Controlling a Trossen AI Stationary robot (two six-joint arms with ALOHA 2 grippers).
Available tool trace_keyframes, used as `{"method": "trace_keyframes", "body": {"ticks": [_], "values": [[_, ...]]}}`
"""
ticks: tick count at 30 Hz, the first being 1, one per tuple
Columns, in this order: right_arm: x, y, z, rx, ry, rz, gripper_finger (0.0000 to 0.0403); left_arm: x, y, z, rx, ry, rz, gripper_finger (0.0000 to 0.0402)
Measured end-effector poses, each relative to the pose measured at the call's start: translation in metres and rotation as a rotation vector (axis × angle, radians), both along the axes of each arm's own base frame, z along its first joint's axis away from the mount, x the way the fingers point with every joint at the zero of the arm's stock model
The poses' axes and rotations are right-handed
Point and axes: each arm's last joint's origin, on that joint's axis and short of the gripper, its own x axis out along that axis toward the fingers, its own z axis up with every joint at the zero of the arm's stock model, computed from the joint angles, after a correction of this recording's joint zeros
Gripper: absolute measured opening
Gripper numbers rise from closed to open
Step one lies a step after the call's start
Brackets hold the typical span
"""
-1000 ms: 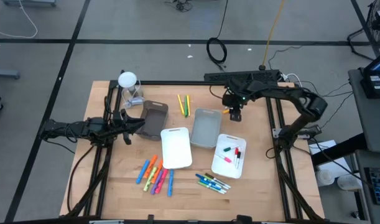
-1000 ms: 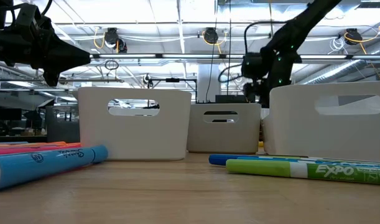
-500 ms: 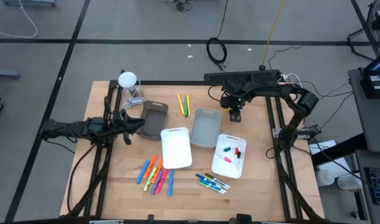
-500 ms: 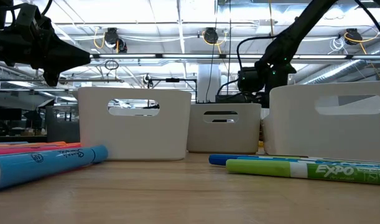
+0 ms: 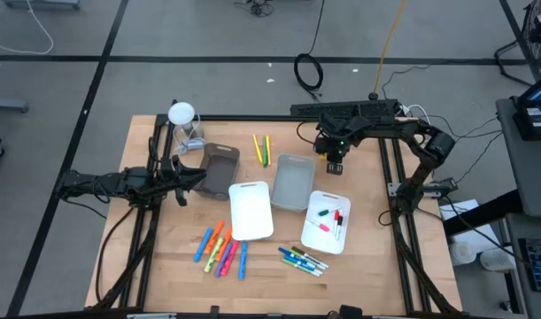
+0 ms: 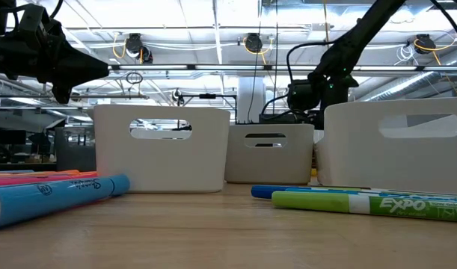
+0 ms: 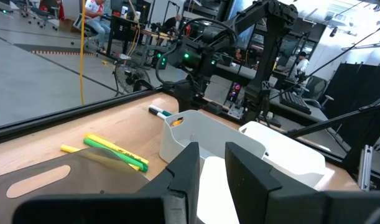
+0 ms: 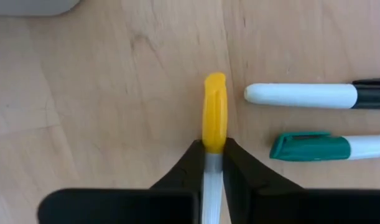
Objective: Pick & Place Markers
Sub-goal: Put the yellow mini marker into the right white bin
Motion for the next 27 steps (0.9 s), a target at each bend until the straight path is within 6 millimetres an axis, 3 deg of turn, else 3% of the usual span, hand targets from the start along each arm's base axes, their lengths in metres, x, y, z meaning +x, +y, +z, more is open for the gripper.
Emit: {"method": "trace_keyframes", "body": {"ticks": [4, 12, 20, 27], "values": [[-0.002, 0.007, 0.012, -0.033, -0.005, -0.005, 0.0027, 0.000, 0.000, 0.000, 0.000, 0.000, 0.000, 0.0079], [-0.004, 0.036, 0.071, -0.141, -0.202, 0.006, 0.0024, 0.000, 0.000, 0.000, 0.000, 0.001, 0.000, 0.0079], [-0.007, 0.093, 0.118, -0.068, -0.448, 0.078, 0.0022, 0.000, 0.000, 0.000, 0.000, 0.001, 0.000, 0.0079], [0.004, 0.150, 0.123, 0.112, -0.488, 0.172, 0.0023, 0.000, 0.000, 0.000, 0.000, 0.000, 0.000, 0.0079]]}}
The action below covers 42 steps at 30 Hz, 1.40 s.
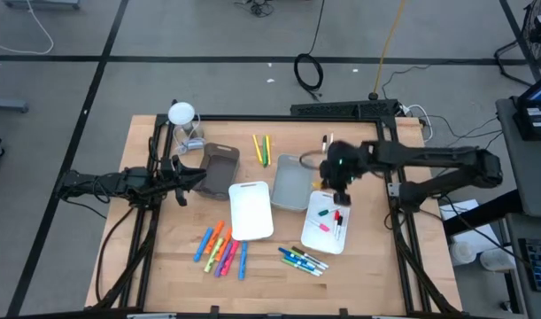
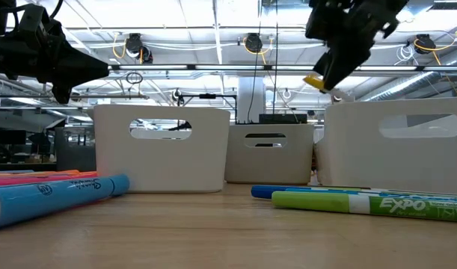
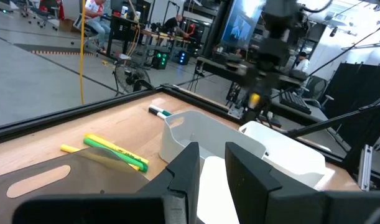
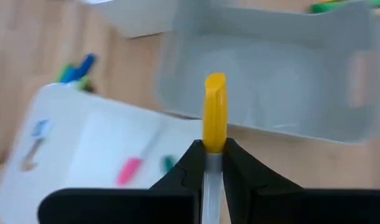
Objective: Pick & Place Markers
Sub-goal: Put the yellow mini marker into the right white bin
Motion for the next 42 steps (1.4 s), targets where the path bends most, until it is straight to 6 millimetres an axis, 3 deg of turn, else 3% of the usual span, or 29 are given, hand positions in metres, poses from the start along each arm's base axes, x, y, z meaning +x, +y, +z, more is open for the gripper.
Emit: {"method": "trace_keyframes", "body": {"ticks": [7, 14, 22, 42], "values": [[0.004, 0.045, -0.013, 0.096, 0.135, 0.041, 0.0023, 0.000, 0.000, 0.000, 0.000, 0.000, 0.000, 0.0079], [0.007, 0.069, -0.023, 0.139, 0.213, 0.035, 0.0024, 0.000, 0.000, 0.000, 0.000, 0.000, 0.000, 0.0079], [0.014, 0.074, -0.034, 0.130, 0.257, 0.051, 0.0024, 0.000, 0.000, 0.000, 0.000, 0.000, 0.000, 0.0079], [0.014, 0.074, -0.034, 0.126, 0.257, 0.055, 0.0027, 0.000, 0.000, 0.000, 0.000, 0.000, 0.000, 0.0079]]}}
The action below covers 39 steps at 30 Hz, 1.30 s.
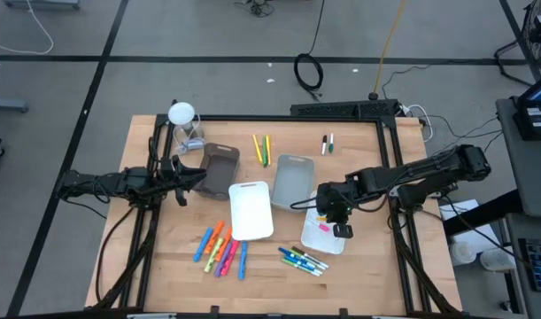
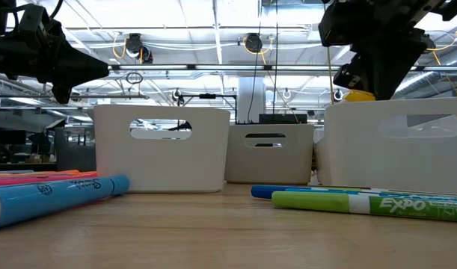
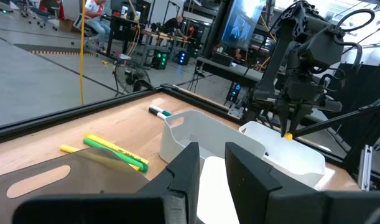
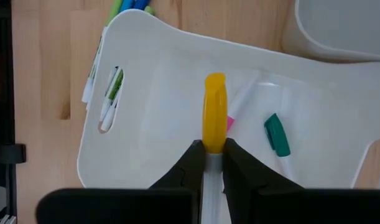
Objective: Pick & Place Markers
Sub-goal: Put the yellow mini marker into the right white bin, then put the green mini marker into the right white bin
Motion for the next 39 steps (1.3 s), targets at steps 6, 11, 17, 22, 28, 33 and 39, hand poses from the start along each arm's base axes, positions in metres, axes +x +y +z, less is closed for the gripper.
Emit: {"method": "trace_keyframes", "body": {"ticks": [6, 11, 17, 22, 28, 33, 39], "values": [[0.000, 0.000, 0.000, 0.001, -0.001, -0.002, 0.0030, 0.000, 0.000, 0.000, 0.000, 0.000, 0.000, 0.0079], [0.000, 0.000, 0.000, 0.008, 0.003, -0.022, 0.0057, 0.000, 0.000, 0.000, 0.000, 0.000, 0.000, 0.0079], [0.000, 0.000, 0.000, 0.010, 0.003, -0.028, 0.0094, 0.000, 0.000, 0.000, 0.000, 0.000, 0.000, 0.0079], [0.001, 0.000, 0.000, 0.009, -0.001, -0.028, 0.0111, 0.000, 0.000, 0.000, 0.000, 0.000, 0.000, 0.0079], [0.002, -0.012, 0.002, -0.171, -0.047, -0.102, 0.0116, 0.000, 0.000, 0.000, 0.000, 0.000, 0.000, 0.0079], [0.004, -0.042, 0.010, -0.413, -0.104, -0.214, 0.0116, 0.000, 0.000, 0.000, 0.000, 0.000, 0.000, 0.0079], [0.003, -0.100, 0.021, -0.491, -0.104, -0.413, 0.0116, 0.000, 0.000, 0.000, 0.000, 0.000, 0.000, 0.0079]]}}
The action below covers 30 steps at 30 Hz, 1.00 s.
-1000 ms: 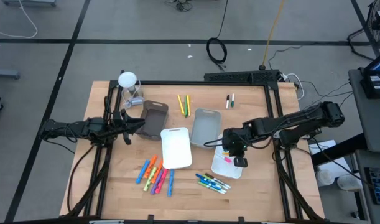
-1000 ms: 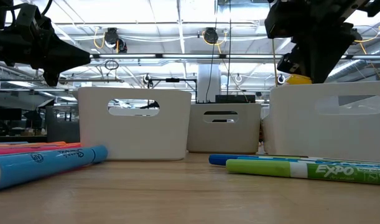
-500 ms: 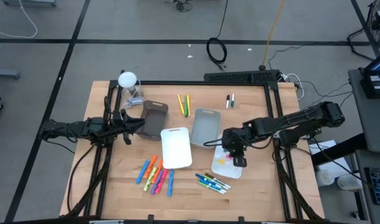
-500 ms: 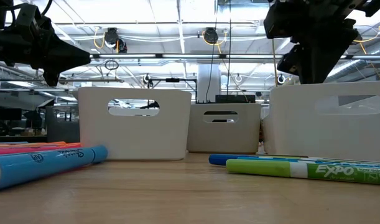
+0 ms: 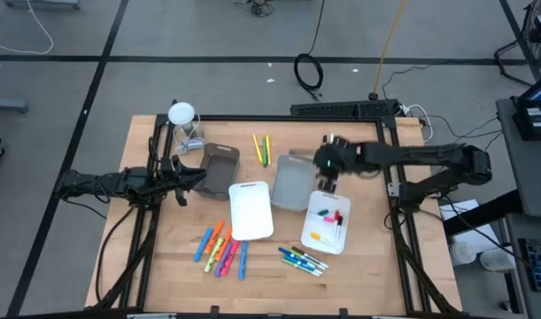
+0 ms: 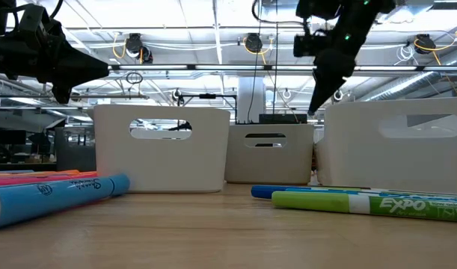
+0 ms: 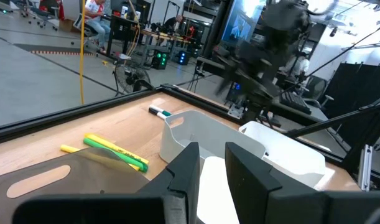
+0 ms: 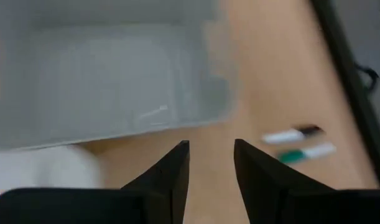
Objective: Pick & Place Markers
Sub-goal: Put the green mini marker into the right white bin
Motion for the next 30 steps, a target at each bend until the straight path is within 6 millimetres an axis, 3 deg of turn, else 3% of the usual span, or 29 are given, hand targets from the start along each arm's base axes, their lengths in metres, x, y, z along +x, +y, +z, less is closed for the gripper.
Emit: {"method": "trace_keyframes", "body": {"ticks": [7, 10, 13, 20, 30], "values": [[-0.026, -0.083, 0.003, -0.018, -0.050, -0.340, 0.0117, 0.000, 0.000, 0.000, 0.000, 0.000, 0.000, 0.0079], [-0.036, -0.112, -0.008, 0.017, -0.044, -0.504, 0.0117, 0.000, 0.000, 0.000, 0.000, 0.000, 0.000, 0.0079], [-0.040, -0.132, -0.027, 0.085, -0.004, -0.560, 0.0117, 0.000, 0.000, 0.000, 0.000, 0.000, 0.000, 0.0079], [-0.029, -0.152, -0.068, 0.217, 0.051, -0.535, 0.0117, 0.000, 0.000, 0.000, 0.000, 0.000, 0.000, 0.0079], [-0.030, -0.163, -0.085, 0.256, 0.073, -0.536, 0.0190, 0.000, 0.000, 0.000, 0.000, -0.001, 0.000, 0.0079]]}}
